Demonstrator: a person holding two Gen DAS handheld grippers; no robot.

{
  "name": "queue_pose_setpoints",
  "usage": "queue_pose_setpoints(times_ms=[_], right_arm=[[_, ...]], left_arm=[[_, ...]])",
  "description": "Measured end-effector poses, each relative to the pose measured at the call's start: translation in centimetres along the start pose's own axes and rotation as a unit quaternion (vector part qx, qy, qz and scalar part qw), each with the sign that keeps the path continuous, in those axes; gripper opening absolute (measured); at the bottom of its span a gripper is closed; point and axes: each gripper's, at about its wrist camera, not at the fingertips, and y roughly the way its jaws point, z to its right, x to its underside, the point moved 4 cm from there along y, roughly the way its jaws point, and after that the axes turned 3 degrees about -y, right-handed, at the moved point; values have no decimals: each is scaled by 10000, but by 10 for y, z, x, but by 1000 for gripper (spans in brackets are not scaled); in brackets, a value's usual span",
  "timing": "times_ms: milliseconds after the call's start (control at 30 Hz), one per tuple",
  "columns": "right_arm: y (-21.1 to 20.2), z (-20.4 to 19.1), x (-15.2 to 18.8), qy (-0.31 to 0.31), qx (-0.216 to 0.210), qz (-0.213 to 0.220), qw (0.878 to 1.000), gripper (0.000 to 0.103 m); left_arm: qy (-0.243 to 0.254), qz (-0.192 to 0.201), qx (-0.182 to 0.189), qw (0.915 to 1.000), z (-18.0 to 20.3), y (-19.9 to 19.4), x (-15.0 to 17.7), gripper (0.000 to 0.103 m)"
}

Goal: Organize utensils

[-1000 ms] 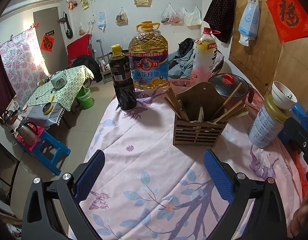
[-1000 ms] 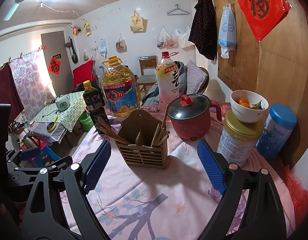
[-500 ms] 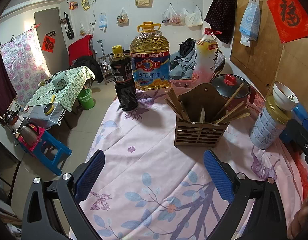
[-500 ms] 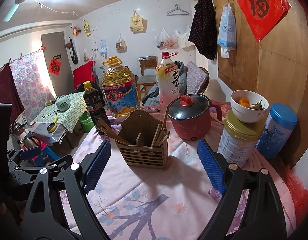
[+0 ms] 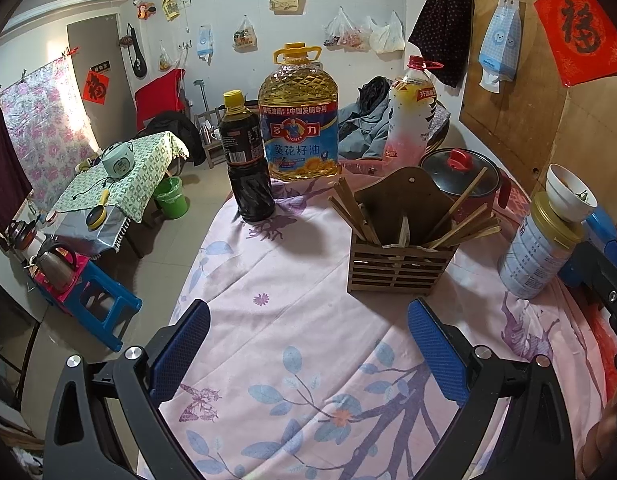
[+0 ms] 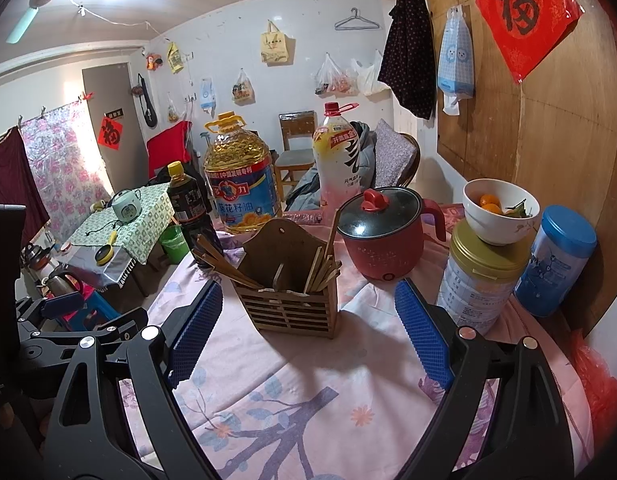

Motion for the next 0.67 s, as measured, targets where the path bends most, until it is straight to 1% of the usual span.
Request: queue_pose_setpoints(times_ms=[67, 167, 300, 533, 667], right_arm=[[0, 0, 0, -4, 10, 3, 10000, 85], [1, -1, 0, 1, 5, 0, 10000, 85], [1, -1, -1, -5, 1, 5, 10000, 85], [1, -1, 0, 13, -15, -5, 10000, 85], [2, -2, 0, 15, -10, -1, 10000, 85]], left_arm=[[0, 34, 30, 10000, -3, -1, -1, 97], [62, 156, -43, 9999, -2, -3, -3, 97], [29, 129, 9, 9999, -3, -3, -4, 97], [211, 157, -119, 9996, 4, -4, -3, 97], [249, 172, -102, 9995, 7, -5, -3, 97]])
